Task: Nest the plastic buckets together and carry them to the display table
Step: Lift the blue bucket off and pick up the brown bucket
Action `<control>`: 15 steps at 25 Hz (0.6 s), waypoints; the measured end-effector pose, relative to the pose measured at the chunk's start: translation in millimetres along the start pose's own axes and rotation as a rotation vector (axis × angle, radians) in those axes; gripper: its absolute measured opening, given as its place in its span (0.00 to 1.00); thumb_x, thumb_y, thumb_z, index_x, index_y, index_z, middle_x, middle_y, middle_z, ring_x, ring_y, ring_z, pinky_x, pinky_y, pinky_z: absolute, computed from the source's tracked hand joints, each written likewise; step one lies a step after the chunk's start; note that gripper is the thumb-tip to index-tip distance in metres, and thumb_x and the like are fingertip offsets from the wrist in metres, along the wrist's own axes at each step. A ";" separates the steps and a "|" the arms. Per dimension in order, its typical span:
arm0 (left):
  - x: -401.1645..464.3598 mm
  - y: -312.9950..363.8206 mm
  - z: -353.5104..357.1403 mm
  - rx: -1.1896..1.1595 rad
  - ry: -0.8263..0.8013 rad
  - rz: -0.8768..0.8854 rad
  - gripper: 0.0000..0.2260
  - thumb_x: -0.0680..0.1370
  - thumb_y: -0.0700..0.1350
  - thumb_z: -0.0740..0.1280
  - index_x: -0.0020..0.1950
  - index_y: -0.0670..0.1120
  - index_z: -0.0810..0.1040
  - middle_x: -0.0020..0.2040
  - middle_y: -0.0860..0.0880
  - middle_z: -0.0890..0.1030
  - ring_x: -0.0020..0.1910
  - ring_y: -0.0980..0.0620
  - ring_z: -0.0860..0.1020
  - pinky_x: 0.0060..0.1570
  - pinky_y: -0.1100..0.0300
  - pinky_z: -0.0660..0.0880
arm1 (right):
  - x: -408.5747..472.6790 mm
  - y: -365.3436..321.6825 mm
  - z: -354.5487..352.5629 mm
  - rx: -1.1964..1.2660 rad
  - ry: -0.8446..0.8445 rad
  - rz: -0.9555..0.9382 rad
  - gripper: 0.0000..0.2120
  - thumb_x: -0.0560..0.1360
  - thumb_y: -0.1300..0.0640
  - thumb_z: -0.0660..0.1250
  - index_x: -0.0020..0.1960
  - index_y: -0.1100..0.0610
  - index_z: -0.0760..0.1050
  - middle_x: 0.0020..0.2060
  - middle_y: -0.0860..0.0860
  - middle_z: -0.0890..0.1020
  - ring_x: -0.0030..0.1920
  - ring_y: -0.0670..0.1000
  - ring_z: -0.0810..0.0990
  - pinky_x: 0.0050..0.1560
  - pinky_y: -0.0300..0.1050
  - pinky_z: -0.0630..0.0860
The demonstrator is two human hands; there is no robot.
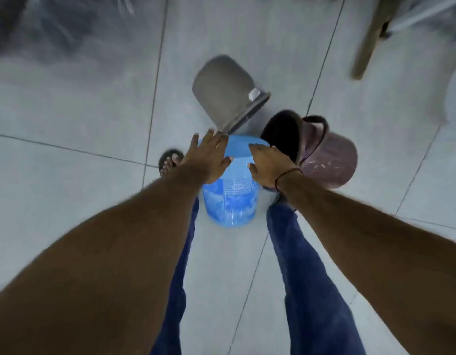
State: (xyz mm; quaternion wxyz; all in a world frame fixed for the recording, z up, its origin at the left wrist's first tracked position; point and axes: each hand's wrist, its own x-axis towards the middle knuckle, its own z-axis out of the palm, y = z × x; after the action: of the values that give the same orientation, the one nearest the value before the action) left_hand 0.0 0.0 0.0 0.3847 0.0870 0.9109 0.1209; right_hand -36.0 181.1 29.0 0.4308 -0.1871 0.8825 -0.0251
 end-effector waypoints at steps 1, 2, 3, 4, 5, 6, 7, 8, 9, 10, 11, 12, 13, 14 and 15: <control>13.2 2.5 16.1 0.008 -0.066 0.007 0.25 0.84 0.52 0.54 0.78 0.41 0.60 0.77 0.42 0.64 0.77 0.42 0.60 0.73 0.41 0.55 | 16.3 3.4 17.7 -0.011 -0.050 -0.040 0.23 0.79 0.56 0.60 0.73 0.62 0.64 0.69 0.61 0.72 0.66 0.64 0.72 0.65 0.56 0.71; 22.3 3.7 28.4 -0.009 -0.093 0.022 0.22 0.84 0.49 0.55 0.75 0.40 0.64 0.73 0.40 0.70 0.73 0.41 0.66 0.70 0.43 0.60 | 30.2 8.7 30.4 0.006 -0.067 -0.073 0.21 0.80 0.57 0.60 0.71 0.62 0.66 0.68 0.61 0.73 0.66 0.64 0.73 0.64 0.57 0.73; 26.2 7.0 39.6 -0.014 -0.091 0.029 0.18 0.83 0.46 0.57 0.71 0.40 0.68 0.67 0.39 0.75 0.67 0.39 0.71 0.65 0.46 0.64 | 38.3 15.0 41.2 -0.006 -0.088 -0.092 0.19 0.80 0.58 0.59 0.69 0.60 0.69 0.66 0.60 0.75 0.64 0.64 0.74 0.61 0.58 0.74; 24.6 11.4 46.7 -0.014 -0.084 0.032 0.14 0.82 0.42 0.58 0.66 0.39 0.70 0.62 0.38 0.77 0.61 0.38 0.75 0.58 0.48 0.68 | 41.1 17.4 43.4 -0.017 -0.113 -0.098 0.17 0.79 0.59 0.59 0.67 0.59 0.72 0.64 0.60 0.77 0.63 0.64 0.75 0.59 0.57 0.76; 20.5 17.0 50.8 -0.020 -0.076 0.014 0.12 0.80 0.38 0.59 0.63 0.39 0.71 0.58 0.38 0.78 0.58 0.38 0.76 0.51 0.49 0.68 | 44.6 22.1 48.2 -0.026 -0.118 -0.108 0.15 0.79 0.59 0.59 0.65 0.57 0.74 0.62 0.60 0.77 0.61 0.63 0.76 0.58 0.56 0.76; 13.6 23.6 51.6 -0.034 -0.063 -0.007 0.11 0.80 0.36 0.59 0.62 0.40 0.72 0.56 0.39 0.79 0.56 0.39 0.76 0.46 0.51 0.67 | 41.2 23.7 46.3 -0.048 -0.139 -0.124 0.15 0.79 0.58 0.60 0.65 0.55 0.75 0.61 0.60 0.77 0.61 0.63 0.76 0.58 0.54 0.75; 4.9 27.9 53.6 -0.045 -0.050 -0.023 0.11 0.80 0.36 0.59 0.62 0.40 0.72 0.56 0.40 0.79 0.56 0.39 0.77 0.43 0.52 0.66 | 38.4 25.8 46.8 -0.065 -0.150 -0.160 0.15 0.79 0.57 0.61 0.65 0.54 0.75 0.61 0.60 0.77 0.61 0.63 0.76 0.59 0.54 0.74; -9.0 32.9 51.2 -0.052 -0.042 -0.061 0.11 0.80 0.36 0.59 0.62 0.41 0.73 0.56 0.41 0.79 0.56 0.40 0.77 0.42 0.52 0.66 | 28.6 22.0 38.5 -0.093 -0.168 -0.193 0.15 0.79 0.57 0.62 0.65 0.53 0.76 0.61 0.60 0.77 0.61 0.63 0.76 0.60 0.53 0.74; -24.2 38.3 52.7 -0.055 -0.044 -0.094 0.12 0.79 0.37 0.60 0.62 0.42 0.73 0.56 0.42 0.80 0.56 0.41 0.78 0.43 0.52 0.68 | 19.7 19.8 37.3 -0.106 -0.182 -0.237 0.14 0.79 0.56 0.63 0.64 0.53 0.76 0.60 0.60 0.77 0.61 0.62 0.76 0.59 0.53 0.74; -43.3 45.2 53.3 -0.073 -0.045 -0.124 0.13 0.79 0.36 0.61 0.62 0.43 0.73 0.56 0.43 0.80 0.56 0.42 0.78 0.44 0.52 0.70 | 4.5 13.5 32.2 -0.135 -0.200 -0.271 0.14 0.79 0.56 0.63 0.64 0.53 0.77 0.59 0.59 0.78 0.60 0.62 0.77 0.58 0.53 0.74; -62.4 53.1 56.1 -0.080 -0.052 -0.149 0.14 0.77 0.36 0.62 0.62 0.44 0.74 0.55 0.45 0.80 0.55 0.43 0.79 0.45 0.52 0.72 | -9.8 8.0 31.4 -0.159 -0.200 -0.319 0.13 0.79 0.56 0.64 0.63 0.53 0.77 0.58 0.59 0.78 0.59 0.62 0.78 0.56 0.52 0.75; -81.8 61.3 59.3 -0.086 -0.036 -0.174 0.15 0.75 0.37 0.65 0.61 0.45 0.75 0.54 0.46 0.81 0.54 0.45 0.80 0.46 0.53 0.74 | -25.7 0.7 28.7 -0.205 -0.210 -0.358 0.13 0.79 0.56 0.64 0.62 0.53 0.78 0.57 0.58 0.79 0.58 0.61 0.79 0.54 0.52 0.75; -104.7 70.6 61.9 -0.092 0.025 -0.203 0.15 0.72 0.38 0.69 0.58 0.46 0.77 0.51 0.48 0.82 0.51 0.46 0.82 0.43 0.54 0.75 | -41.1 -6.9 28.6 -0.262 -0.201 -0.420 0.12 0.78 0.57 0.64 0.60 0.53 0.79 0.56 0.57 0.80 0.57 0.61 0.80 0.52 0.52 0.76; -128.9 81.2 62.9 -0.106 0.070 -0.233 0.16 0.66 0.38 0.75 0.52 0.47 0.81 0.44 0.49 0.83 0.44 0.48 0.83 0.37 0.56 0.76 | -58.3 -17.3 26.9 -0.331 -0.196 -0.486 0.11 0.78 0.58 0.64 0.59 0.54 0.79 0.55 0.57 0.81 0.56 0.60 0.80 0.50 0.52 0.76; -148.9 90.3 65.1 -0.089 0.089 -0.265 0.18 0.57 0.38 0.79 0.44 0.48 0.82 0.36 0.51 0.82 0.35 0.49 0.83 0.30 0.58 0.75 | -72.0 -26.7 27.7 -0.385 -0.176 -0.547 0.10 0.77 0.60 0.64 0.57 0.55 0.79 0.54 0.56 0.82 0.56 0.60 0.81 0.49 0.52 0.77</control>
State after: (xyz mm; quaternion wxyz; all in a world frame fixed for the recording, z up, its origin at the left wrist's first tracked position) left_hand 155.5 58.8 83.2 0.3599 -0.0567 0.9244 0.1130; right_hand 33.8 184.9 71.1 0.4394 -0.4960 0.7477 0.0438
